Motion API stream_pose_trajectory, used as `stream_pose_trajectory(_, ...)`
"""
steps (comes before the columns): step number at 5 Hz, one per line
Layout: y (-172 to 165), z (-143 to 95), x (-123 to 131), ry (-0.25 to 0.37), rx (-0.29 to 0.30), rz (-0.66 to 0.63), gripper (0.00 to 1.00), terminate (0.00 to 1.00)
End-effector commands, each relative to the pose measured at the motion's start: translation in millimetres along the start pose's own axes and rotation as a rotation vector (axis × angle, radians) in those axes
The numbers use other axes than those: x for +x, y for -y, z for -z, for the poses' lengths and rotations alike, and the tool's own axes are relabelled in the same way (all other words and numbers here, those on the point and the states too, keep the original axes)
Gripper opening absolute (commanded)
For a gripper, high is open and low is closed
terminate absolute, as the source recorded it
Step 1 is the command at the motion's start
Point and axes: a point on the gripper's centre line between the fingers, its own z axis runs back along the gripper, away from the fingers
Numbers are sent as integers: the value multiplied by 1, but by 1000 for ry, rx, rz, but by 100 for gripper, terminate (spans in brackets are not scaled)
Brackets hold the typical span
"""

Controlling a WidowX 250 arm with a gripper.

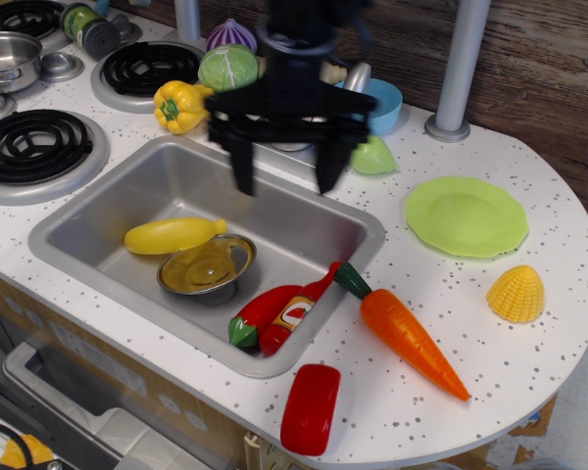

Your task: Put carrot on plate

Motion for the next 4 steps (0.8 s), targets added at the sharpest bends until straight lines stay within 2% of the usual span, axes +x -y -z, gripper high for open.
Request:
stream_pose_trajectory(1,33,-5,-24,-22,-6,-146,100,0)
stream_pose_trajectory(2,52,5,-36,-30,-17,-216,100,0)
stream_pose_trajectory(4,73,26,-50,-31,-26,-249,100,0)
